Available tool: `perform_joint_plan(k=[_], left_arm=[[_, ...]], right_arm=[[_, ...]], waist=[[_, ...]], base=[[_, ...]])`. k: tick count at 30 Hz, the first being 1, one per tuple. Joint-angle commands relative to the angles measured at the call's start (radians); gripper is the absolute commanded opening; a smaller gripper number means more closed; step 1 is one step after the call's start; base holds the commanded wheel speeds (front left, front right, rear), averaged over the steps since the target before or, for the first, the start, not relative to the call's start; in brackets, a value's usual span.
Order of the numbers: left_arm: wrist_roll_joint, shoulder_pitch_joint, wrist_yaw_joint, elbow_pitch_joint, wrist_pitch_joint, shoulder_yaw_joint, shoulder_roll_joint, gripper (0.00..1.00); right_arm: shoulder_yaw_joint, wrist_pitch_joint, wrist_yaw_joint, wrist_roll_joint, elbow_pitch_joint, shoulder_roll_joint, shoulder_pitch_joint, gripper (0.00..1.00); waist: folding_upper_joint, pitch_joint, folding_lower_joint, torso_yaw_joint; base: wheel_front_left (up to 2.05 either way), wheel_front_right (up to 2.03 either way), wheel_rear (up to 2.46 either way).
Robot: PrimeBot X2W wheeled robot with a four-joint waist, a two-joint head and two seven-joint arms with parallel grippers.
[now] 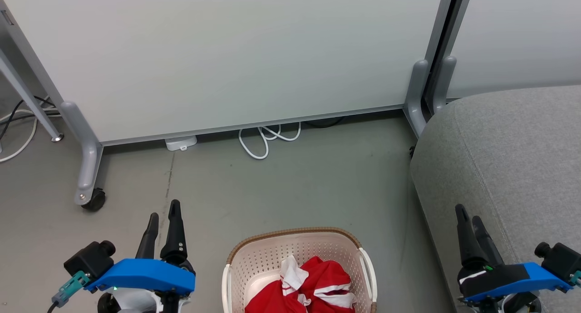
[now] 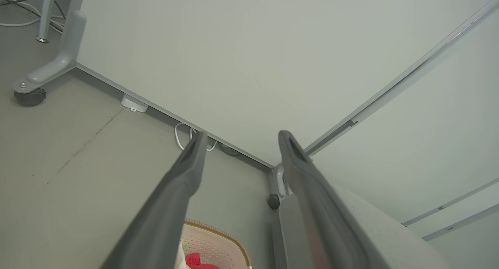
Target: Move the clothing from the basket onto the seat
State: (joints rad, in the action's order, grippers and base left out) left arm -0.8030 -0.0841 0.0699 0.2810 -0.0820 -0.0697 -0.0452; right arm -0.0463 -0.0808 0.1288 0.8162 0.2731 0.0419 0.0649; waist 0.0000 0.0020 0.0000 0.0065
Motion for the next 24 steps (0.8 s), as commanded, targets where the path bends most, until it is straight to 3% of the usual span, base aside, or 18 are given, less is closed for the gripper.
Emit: perform_joint_plan(k=[1, 24], left_arm=[[0.039, -0.025, -0.002, -0.006, -0.010, -0.006, -0.009, 1.00], [0.306, -0.035, 0.002, 0.025, -0.076, -0.053, -0.012, 1.00]], right_arm=[[0.004, -0.011, 0.002, -0.038, -0.009, 0.007, 0.022, 1.00], [0.031, -0.061, 0.002, -0.290, 0.018, 0.009, 0.021, 1.00]], waist=[[0.0000, 0.000, 0.0000, 0.000], [0.0000, -0.005, 0.0000, 0.003]], base=[[0.00, 0.00, 0.00], [0.00, 0.00, 0.00]])
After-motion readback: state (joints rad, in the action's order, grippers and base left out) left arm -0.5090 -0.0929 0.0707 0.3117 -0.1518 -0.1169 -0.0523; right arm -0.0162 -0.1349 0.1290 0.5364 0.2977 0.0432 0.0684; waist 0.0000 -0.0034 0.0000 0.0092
